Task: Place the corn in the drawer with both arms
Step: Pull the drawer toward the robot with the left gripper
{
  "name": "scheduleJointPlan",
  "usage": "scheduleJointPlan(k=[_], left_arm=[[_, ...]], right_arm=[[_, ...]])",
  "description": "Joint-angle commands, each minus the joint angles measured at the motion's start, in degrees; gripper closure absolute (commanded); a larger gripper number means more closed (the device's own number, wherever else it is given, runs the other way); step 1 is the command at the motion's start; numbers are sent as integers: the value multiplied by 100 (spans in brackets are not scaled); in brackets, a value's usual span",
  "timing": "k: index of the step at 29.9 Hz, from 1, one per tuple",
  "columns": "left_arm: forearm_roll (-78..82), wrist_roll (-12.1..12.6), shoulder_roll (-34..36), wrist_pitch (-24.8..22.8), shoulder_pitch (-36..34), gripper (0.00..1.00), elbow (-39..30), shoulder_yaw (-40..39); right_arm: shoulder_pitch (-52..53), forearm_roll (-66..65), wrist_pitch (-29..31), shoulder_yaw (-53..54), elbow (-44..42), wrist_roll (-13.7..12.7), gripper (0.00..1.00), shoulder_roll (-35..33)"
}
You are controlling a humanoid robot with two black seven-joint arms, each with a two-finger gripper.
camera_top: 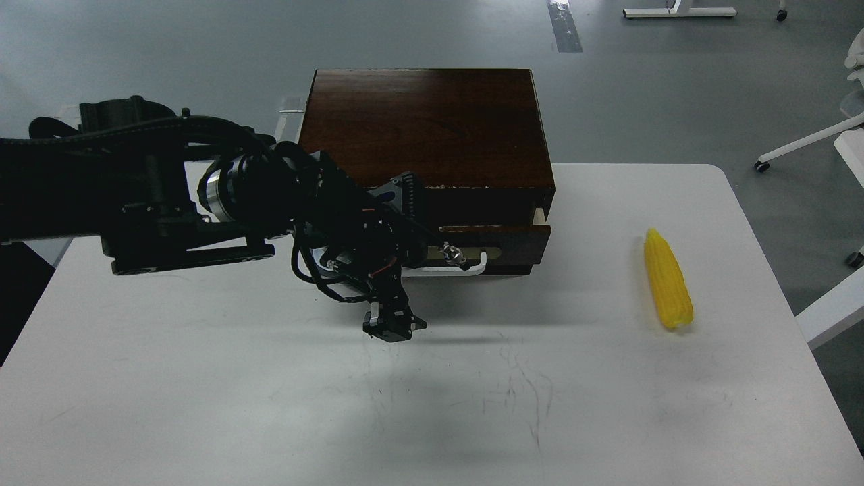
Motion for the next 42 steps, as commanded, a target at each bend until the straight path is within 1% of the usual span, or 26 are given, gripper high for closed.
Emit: scheduleJointPlan(k=[1, 19, 37, 42], left_arm=[[-2, -2, 13, -1, 0, 16, -76, -1], [-2, -2, 92, -1, -9, 16, -410, -1], [-2, -2, 75, -1, -70, 15, -437, -1], [-11, -2, 101, -1, -70, 15, -612, -44]], right_arm=[[0, 0, 0, 0, 0, -6, 0, -1], [0, 0, 0, 0, 0, 3, 0, -10], [-1, 0, 0, -9, -9, 3, 0, -18], [-9, 0, 0, 0, -9, -6, 0, -18]])
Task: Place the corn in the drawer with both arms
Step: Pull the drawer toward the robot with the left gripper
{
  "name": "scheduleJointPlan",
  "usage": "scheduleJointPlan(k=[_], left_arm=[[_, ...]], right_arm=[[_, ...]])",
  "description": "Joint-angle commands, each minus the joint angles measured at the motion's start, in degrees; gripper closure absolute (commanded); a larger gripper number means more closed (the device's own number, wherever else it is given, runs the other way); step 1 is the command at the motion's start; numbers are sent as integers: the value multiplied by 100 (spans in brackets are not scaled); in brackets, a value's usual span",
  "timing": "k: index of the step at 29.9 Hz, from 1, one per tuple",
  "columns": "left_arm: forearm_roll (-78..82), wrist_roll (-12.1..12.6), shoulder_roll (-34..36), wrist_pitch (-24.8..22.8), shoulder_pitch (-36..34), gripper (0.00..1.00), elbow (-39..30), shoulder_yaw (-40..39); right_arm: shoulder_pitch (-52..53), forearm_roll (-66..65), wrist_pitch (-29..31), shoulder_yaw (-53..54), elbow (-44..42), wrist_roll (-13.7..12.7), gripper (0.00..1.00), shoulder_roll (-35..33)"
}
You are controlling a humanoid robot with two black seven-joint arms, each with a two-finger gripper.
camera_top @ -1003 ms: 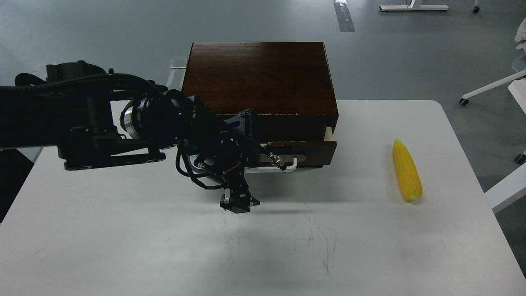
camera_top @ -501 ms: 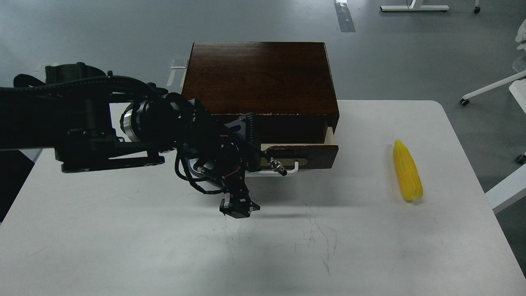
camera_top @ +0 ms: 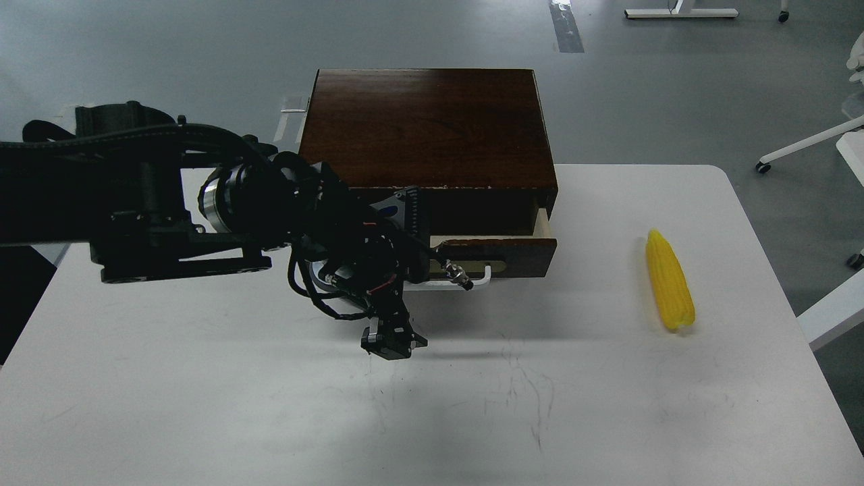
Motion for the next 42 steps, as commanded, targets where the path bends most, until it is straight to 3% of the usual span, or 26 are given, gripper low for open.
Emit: scheduleJointPlan(k=[1, 42], left_arm=[[-8, -3, 23, 2, 3, 15, -122, -37], [-52, 20, -30, 2, 65, 6, 89, -46]], right_arm=[[2, 0, 0, 0, 1, -5, 0, -2], [-7, 0, 0, -8, 1, 4, 0, -11]])
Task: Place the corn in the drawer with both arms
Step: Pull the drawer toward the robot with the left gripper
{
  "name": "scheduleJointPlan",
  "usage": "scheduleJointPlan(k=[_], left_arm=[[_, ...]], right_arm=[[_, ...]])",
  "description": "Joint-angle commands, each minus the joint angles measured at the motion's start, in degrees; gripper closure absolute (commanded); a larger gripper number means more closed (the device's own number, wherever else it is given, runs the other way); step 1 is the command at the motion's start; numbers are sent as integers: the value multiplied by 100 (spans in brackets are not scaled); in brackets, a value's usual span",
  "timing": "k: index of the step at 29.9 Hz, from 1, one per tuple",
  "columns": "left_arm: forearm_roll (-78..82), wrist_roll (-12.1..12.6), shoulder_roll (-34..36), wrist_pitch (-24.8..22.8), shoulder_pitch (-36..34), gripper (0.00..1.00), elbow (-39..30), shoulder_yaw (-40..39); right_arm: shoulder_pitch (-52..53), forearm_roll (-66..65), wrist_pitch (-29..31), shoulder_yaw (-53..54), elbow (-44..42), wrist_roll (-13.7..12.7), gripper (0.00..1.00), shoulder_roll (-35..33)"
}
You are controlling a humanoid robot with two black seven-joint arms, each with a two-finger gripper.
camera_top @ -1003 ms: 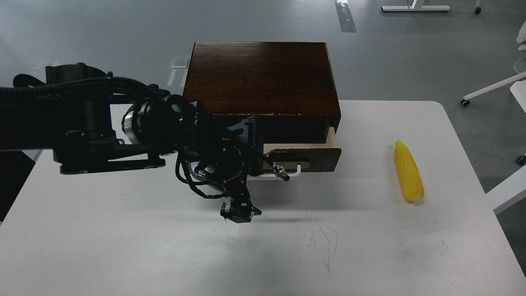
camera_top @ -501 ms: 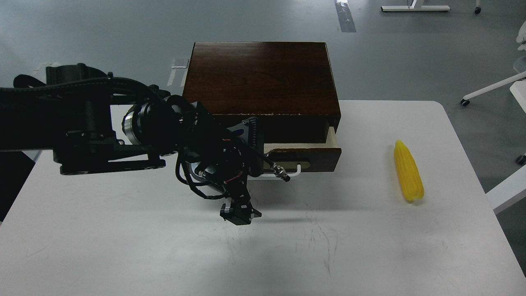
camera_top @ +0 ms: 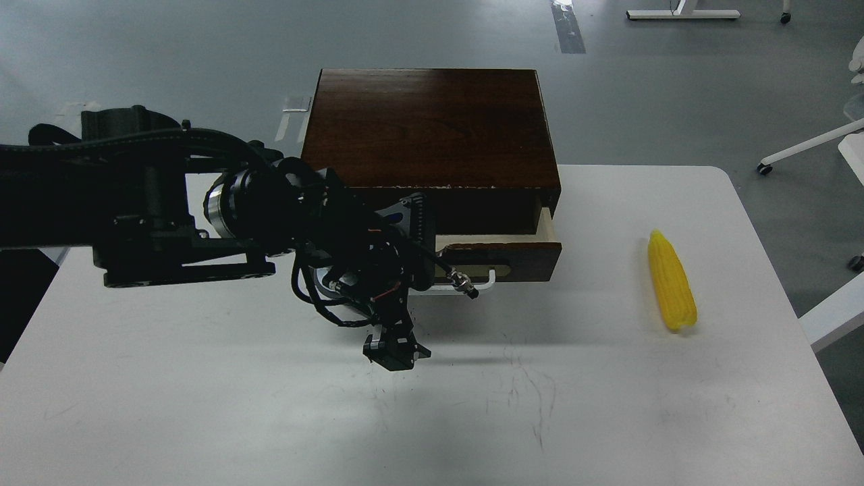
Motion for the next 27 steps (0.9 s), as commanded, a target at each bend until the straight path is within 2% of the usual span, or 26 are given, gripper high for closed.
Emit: scheduleJointPlan(k=[1, 27], left_arm=[[7, 37, 17, 1, 0, 6, 51, 9], [-2, 152, 17, 1, -26, 6, 156, -9]], right_arm=[[0, 0, 0, 7, -9, -1, 0, -6], [0, 0, 0, 7, 0, -1, 0, -6]])
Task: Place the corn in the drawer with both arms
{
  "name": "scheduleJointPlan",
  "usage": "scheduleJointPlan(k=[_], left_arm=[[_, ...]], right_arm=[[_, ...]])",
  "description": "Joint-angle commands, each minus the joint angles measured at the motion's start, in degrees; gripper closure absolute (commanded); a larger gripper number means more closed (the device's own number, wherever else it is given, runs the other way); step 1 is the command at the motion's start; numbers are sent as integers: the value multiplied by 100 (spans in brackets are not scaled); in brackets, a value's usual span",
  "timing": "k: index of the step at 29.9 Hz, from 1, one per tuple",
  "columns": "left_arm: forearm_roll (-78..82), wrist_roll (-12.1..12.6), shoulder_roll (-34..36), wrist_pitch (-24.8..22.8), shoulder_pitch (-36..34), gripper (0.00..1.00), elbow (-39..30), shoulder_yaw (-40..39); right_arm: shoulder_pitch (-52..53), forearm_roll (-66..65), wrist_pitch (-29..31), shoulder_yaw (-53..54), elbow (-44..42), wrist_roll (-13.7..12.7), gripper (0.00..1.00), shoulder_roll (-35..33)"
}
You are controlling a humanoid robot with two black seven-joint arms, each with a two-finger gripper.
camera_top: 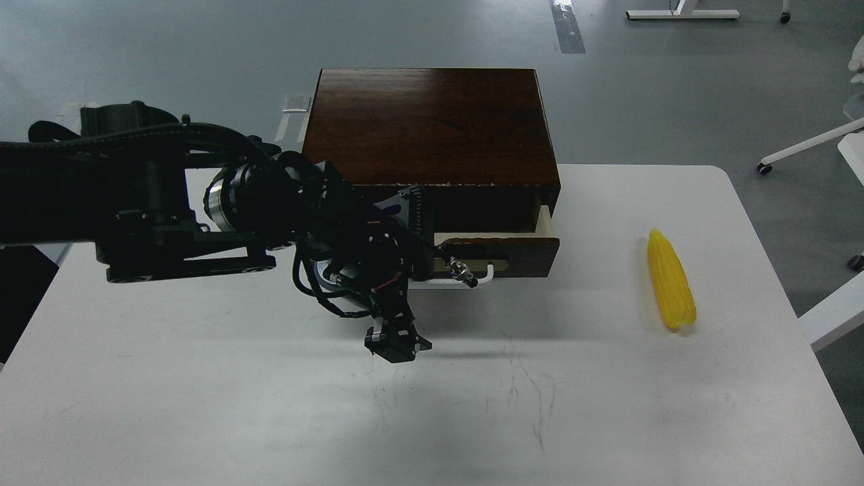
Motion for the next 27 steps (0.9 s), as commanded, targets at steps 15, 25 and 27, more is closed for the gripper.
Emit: scheduleJointPlan(k=[15, 25, 27], left_arm=[[-2, 133, 13, 1, 8, 4, 37, -8], [-2, 116, 48, 1, -9, 4, 63, -34], [-54, 98, 48, 1, -44, 4, 19, -87]], right_arm=[[-9, 0, 0, 0, -5, 0, 0, 0], [0, 0, 0, 0, -5, 0, 0, 0], [-9, 0, 0, 0, -5, 0, 0, 0]])
